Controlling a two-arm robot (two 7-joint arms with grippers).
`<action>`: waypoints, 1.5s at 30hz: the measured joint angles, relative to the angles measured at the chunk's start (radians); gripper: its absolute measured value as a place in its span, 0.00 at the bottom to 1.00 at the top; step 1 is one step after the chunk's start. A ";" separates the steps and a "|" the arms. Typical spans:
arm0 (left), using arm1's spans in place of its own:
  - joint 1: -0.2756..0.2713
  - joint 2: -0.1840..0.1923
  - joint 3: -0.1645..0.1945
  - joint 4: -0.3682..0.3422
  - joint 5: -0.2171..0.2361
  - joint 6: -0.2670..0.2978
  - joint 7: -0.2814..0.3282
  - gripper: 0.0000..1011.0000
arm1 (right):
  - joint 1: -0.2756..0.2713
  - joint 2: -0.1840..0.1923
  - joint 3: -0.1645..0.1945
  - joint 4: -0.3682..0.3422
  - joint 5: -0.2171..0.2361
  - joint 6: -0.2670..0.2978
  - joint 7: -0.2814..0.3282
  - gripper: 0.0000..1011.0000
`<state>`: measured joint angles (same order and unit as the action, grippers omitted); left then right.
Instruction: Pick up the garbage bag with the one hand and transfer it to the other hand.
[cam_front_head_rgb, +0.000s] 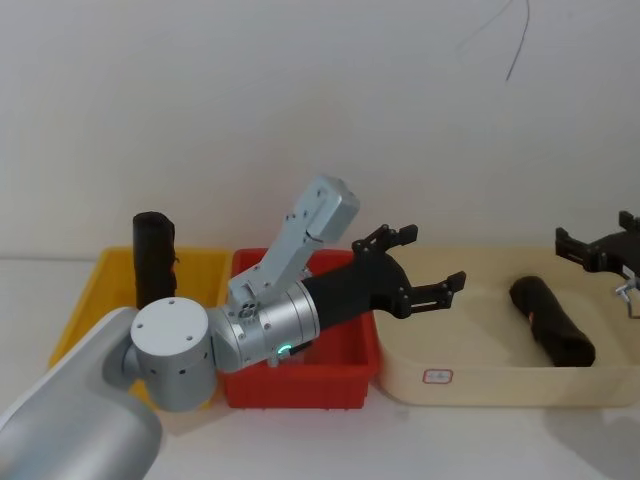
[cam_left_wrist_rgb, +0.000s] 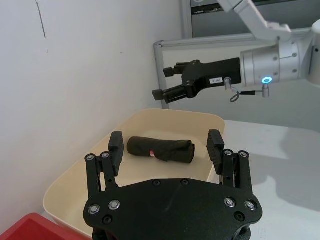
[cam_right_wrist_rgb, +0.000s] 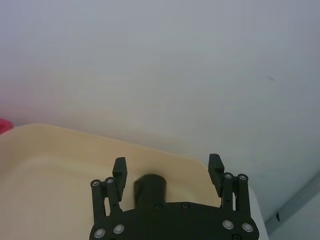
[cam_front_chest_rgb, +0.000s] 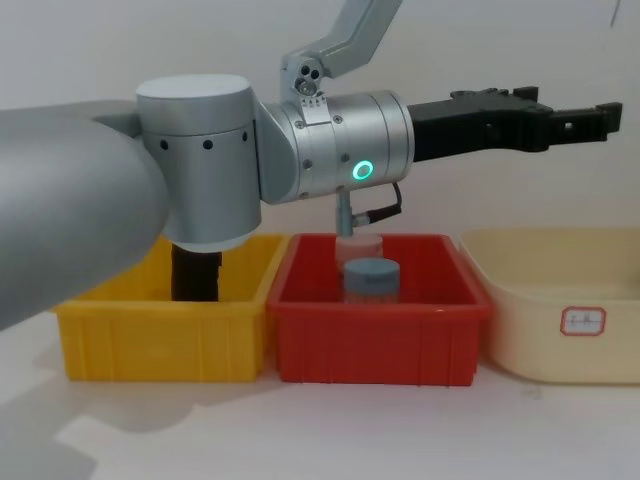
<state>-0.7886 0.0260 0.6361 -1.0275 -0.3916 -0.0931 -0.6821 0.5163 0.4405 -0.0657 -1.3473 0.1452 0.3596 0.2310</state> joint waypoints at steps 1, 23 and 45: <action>0.000 0.000 0.000 0.000 0.000 0.000 0.000 0.99 | -0.005 0.004 -0.002 -0.015 0.000 0.005 0.011 0.99; 0.056 0.063 -0.005 -0.128 0.075 0.117 0.166 0.99 | -0.231 -0.061 -0.062 -0.251 0.066 0.079 0.064 0.99; 0.183 0.163 -0.071 -0.327 0.196 0.259 0.430 0.99 | -0.303 -0.136 -0.123 -0.305 0.112 0.058 0.061 0.99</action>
<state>-0.6058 0.1894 0.5655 -1.3541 -0.1960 0.1661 -0.2519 0.2133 0.3047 -0.1884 -1.6522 0.2575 0.4180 0.2919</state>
